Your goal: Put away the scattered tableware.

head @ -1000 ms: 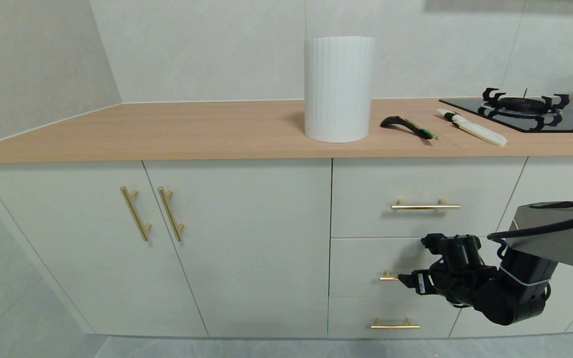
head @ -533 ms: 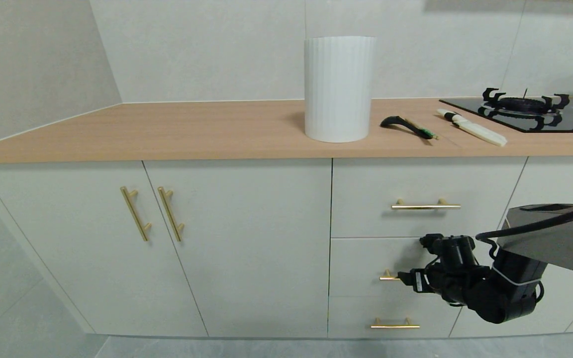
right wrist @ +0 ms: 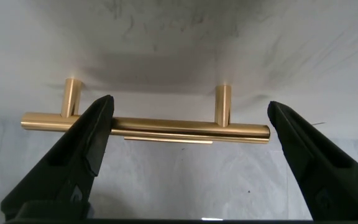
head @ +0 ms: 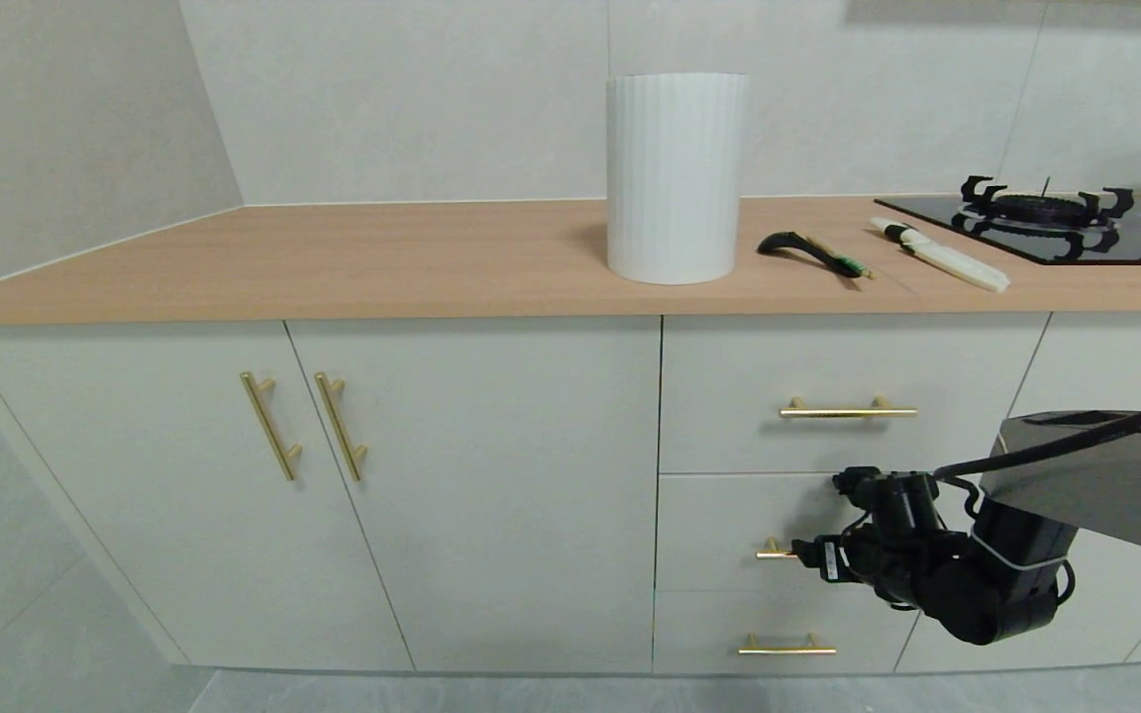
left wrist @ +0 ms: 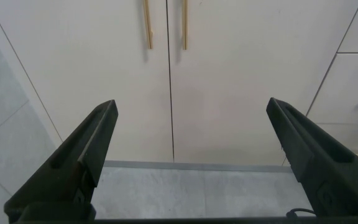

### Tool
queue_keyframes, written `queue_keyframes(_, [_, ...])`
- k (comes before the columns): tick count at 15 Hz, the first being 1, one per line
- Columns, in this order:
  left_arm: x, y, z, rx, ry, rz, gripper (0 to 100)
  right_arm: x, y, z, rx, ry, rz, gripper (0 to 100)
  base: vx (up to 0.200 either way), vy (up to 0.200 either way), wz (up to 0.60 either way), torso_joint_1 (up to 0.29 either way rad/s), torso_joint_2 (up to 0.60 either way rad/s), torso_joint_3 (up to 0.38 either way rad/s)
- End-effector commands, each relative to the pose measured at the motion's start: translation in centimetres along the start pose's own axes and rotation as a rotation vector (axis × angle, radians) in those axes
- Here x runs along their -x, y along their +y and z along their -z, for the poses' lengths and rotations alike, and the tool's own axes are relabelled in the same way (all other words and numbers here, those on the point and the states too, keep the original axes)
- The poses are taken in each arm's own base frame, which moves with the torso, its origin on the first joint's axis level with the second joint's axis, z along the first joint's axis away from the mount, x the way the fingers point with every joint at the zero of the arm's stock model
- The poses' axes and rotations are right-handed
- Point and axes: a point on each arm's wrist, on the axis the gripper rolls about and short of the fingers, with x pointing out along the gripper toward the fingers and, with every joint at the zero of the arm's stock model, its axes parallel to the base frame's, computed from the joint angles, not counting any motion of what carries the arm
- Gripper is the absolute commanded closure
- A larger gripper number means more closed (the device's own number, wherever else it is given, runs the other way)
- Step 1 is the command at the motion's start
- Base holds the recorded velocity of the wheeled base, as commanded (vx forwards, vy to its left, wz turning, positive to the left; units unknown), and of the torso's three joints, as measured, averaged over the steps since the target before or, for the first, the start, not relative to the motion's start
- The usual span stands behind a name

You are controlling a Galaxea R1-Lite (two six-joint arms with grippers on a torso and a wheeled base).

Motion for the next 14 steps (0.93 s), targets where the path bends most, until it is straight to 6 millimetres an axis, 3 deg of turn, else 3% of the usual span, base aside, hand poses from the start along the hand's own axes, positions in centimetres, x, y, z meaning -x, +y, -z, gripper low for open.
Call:
queue_keyframes(1, [0.00,0.00,0.00,0.001,0.000,0.000,0,-0.01,0.00,0.19,0.003,0.010,0.001,0,0.000,0.000,0.00,0.000,0.00,0.000])
queue_keyframes(14, [0.00,0.00,0.00,0.001,0.000,0.000,0,0.44,-0.06,0.13,0.006,0.020,0.005,0,0.000,0.000,0.00,0.000,0.00,0.000])
